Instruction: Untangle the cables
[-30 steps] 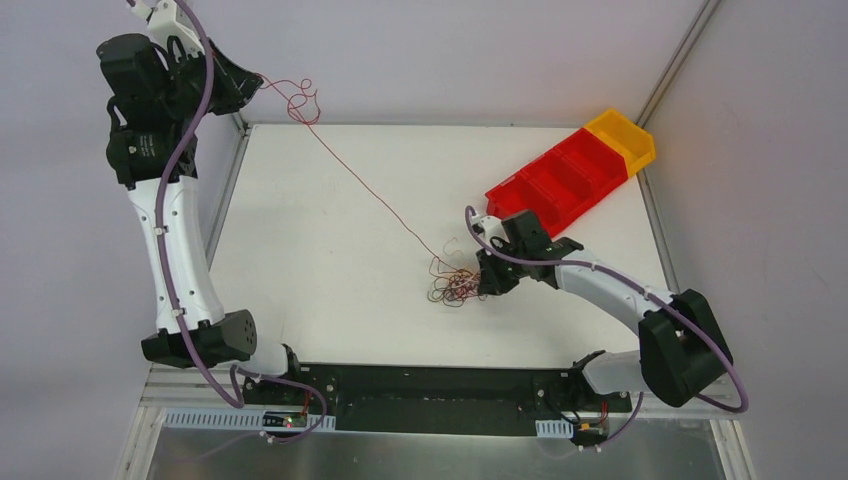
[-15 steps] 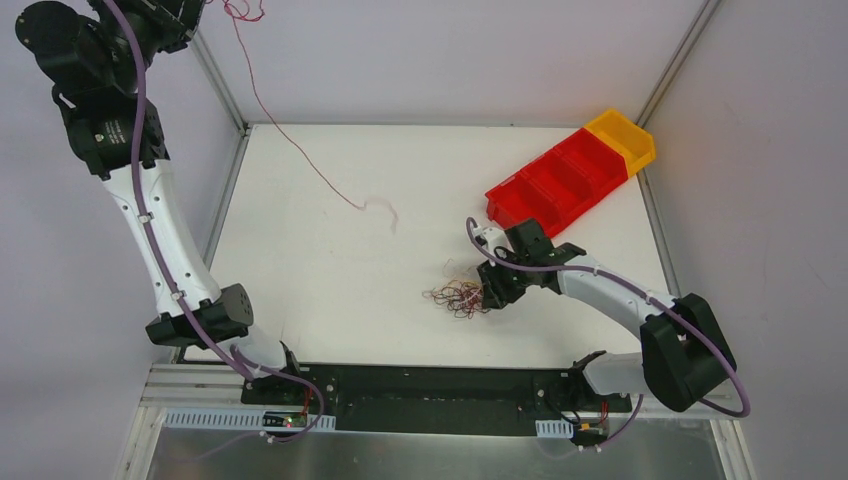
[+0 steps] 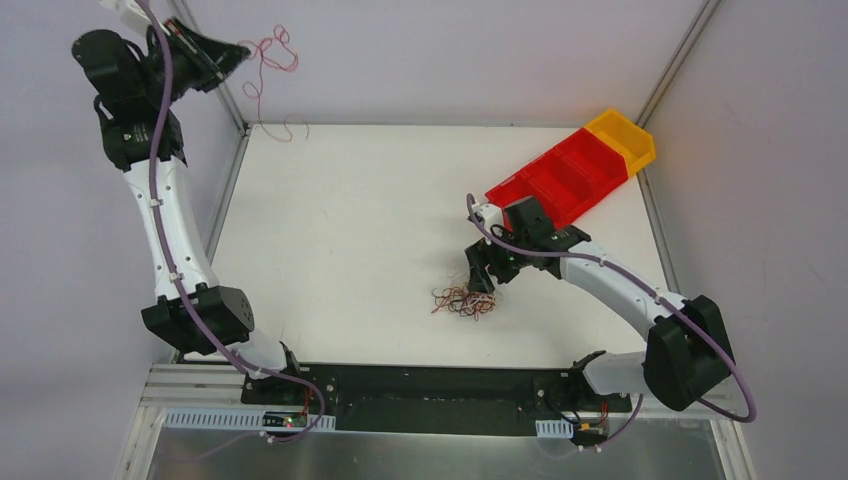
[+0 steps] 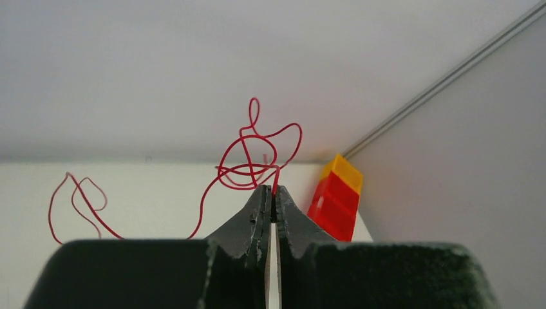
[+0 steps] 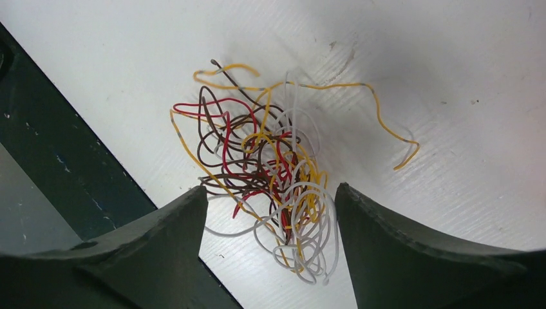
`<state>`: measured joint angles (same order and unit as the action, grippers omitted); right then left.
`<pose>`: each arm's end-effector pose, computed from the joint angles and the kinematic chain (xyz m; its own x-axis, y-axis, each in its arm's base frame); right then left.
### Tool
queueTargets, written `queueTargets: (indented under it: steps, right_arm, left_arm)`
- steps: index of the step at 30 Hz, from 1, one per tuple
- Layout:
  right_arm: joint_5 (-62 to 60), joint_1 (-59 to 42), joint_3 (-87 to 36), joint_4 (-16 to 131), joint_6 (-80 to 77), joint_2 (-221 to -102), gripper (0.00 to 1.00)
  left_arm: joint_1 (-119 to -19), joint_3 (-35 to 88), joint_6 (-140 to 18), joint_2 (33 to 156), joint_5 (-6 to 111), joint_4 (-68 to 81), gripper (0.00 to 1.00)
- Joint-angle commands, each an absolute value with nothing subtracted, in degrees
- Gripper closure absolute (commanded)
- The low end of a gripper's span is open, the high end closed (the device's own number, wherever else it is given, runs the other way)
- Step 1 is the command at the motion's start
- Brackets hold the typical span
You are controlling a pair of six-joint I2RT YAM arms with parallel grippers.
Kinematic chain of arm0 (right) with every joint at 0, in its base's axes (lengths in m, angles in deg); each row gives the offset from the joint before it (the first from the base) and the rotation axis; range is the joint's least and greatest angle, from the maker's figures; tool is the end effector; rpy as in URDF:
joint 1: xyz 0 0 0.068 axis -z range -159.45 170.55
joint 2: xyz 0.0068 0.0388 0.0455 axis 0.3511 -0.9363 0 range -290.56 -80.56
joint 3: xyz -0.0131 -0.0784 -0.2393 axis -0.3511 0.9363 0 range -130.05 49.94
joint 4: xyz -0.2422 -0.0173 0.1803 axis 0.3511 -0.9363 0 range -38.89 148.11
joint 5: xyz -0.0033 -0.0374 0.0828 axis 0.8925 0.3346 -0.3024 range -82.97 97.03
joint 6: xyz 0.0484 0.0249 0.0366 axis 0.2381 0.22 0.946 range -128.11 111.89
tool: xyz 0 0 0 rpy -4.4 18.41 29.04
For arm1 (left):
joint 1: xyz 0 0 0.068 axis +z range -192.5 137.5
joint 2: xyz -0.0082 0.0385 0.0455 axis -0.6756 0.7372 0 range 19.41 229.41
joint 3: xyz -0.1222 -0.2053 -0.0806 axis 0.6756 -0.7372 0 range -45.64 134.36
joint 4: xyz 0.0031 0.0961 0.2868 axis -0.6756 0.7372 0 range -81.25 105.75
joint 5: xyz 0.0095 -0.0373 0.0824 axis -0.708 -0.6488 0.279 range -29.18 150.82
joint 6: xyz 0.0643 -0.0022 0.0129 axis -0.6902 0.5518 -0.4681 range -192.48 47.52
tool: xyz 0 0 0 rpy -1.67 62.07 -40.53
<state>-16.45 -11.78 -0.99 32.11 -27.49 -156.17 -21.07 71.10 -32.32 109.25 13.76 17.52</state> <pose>0.2624 0.1906 0.1887 -0.3829 -0.6026 -0.7001 -0.8809 0.4664 0.0804 0.3426 0.0939 0.5741 -0.0357 -0.4860 -0.8732 0.4915 0.7522 -0.4388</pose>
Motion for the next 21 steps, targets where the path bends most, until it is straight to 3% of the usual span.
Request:
queueTargets:
  steps: [1, 5, 7, 10, 13, 18, 21]
  right_arm:
    - [-17.22, -11.52, -3.97, 31.54, -26.51, -157.0, 0.22]
    - [-16.8, -11.52, -5.06, 30.89, -25.72, -157.39, 0.12]
    - [-16.33, -11.44, -5.13, 30.04, -26.11, -157.66, 0.1]
    - [-16.69, -11.44, -3.69, 29.35, -27.05, -157.79, 0.12]
    - [-18.39, -11.48, -1.94, 30.56, -27.07, -158.67, 0.14]
    - [-22.11, -11.54, -1.12, 31.6, -28.4, -162.3, 0.17]
    - [-23.76, -11.99, -0.89, 31.83, -29.83, -164.44, 0.22]
  left_arm:
    - [-21.48, 57.52, -41.91, 107.79, 8.1, 21.97, 0.91]
    - [-23.56, 51.76, -59.49, 108.51, 12.03, 36.34, 0.31]
    - [-24.27, 50.61, -67.23, 108.53, 17.17, 42.51, 0.12]
    - [-27.89, 46.11, -80.43, 106.57, 20.02, 49.28, 0.03]
    - [-35.14, 36.62, -88.57, 104.22, 18.49, 53.55, 0.03]
    - [-46.53, 23.04, -80.89, 105.06, 6.73, 48.91, 0.09]
    - [-55.97, 16.69, -75.54, 106.04, 8.73, 38.94, 0.1]
